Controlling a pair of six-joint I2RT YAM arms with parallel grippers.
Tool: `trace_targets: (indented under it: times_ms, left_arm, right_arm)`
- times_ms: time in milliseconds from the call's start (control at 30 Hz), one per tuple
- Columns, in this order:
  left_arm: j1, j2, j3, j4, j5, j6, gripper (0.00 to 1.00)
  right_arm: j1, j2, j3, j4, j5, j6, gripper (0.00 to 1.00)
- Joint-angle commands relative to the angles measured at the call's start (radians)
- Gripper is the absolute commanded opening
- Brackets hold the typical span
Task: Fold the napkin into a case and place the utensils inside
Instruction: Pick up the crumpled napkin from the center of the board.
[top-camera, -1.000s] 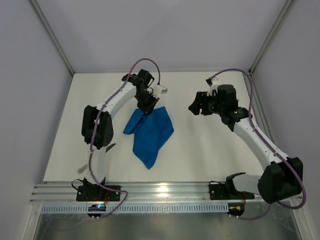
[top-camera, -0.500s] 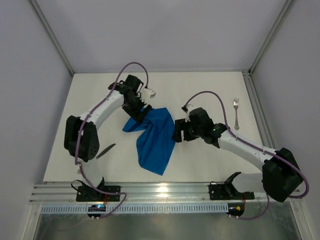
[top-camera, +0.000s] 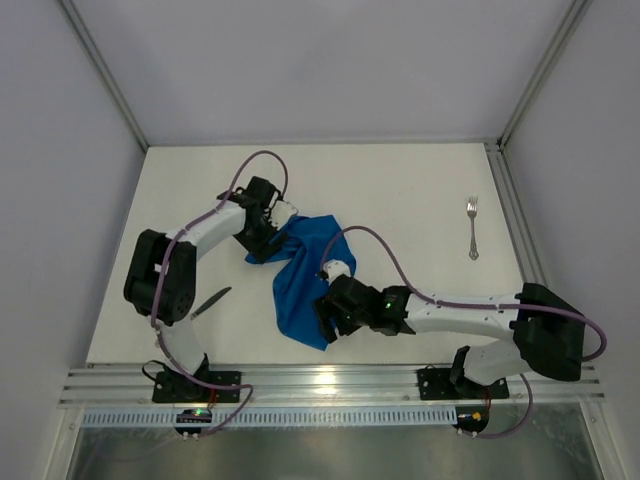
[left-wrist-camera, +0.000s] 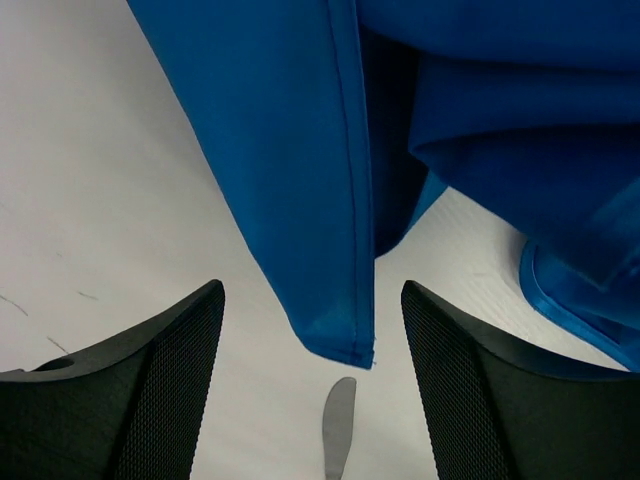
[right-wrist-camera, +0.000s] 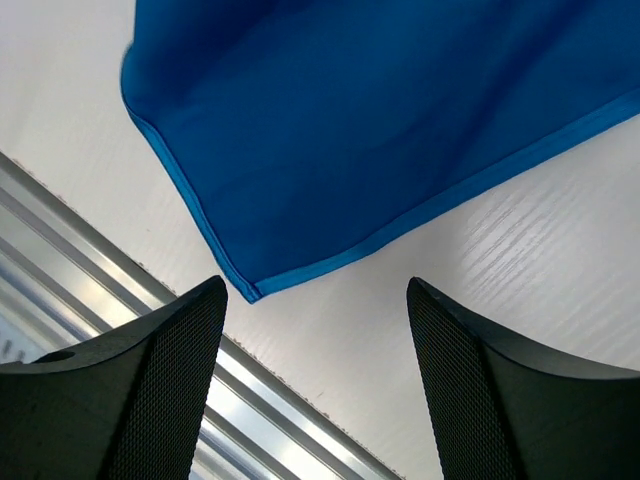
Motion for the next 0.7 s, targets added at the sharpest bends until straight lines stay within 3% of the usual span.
trace_targets:
  times_ms: [0,100,133,200,233,300,333,433,467,533,567,667]
  left_arm:
    - [-0.002,0.039,0.023,0.096,-0.008,0.018,0.73]
    - [-0.002,0.07,0.02,0.128,-0.045,0.003,0.65]
    - [0.0,0.077,0.02,0.144,-0.052,0.003,0.53]
    - [0.0,0.084,0.022,0.154,-0.06,-0.002,0.39]
    - [0.0,0.079,0.022,0.153,-0.056,-0.005,0.24]
    - [0.0,0.065,0.022,0.141,-0.019,-0.009,0.11]
    - [0.0,0.043,0.017,0.135,-0.005,-0.011,0.09]
    - [0.0,-0.005,0.008,0.106,0.023,-0.014,0.03]
    - [0.0,-0.014,0.011,0.09,0.023,-0.02,0.0]
    - [0.007,-0.031,0.016,0.072,0.023,-0.029,0.0]
    - [0.012,-0.05,0.019,0.055,0.023,-0.032,0.0]
    - [0.058,-0.093,0.068,-0.006,0.078,-0.063,0.0]
  right_arm:
    - [0.101,0.072,0.035,0.026,0.086,-0.035,0.77]
    - [0.143,0.123,0.038,0.077,0.077,-0.129,0.77]
    - [0.161,0.135,0.05,0.083,0.071,-0.155,0.77]
    - [0.171,0.167,0.058,0.109,0.046,-0.225,0.77]
    - [0.171,0.177,0.064,0.114,0.057,-0.232,0.77]
    - [0.171,0.218,0.084,0.094,0.086,-0.245,0.77]
    - [0.171,0.233,0.089,0.086,0.087,-0.247,0.76]
    - [0.171,0.293,0.093,0.085,0.055,-0.244,0.6]
    - [0.169,0.309,0.101,0.062,0.058,-0.241,0.42]
    - [0.169,0.329,0.112,0.04,0.087,-0.236,0.23]
    - [0.165,0.326,0.109,0.034,0.094,-0.232,0.05]
    - [0.125,0.277,0.092,0.031,0.083,-0.212,0.04]
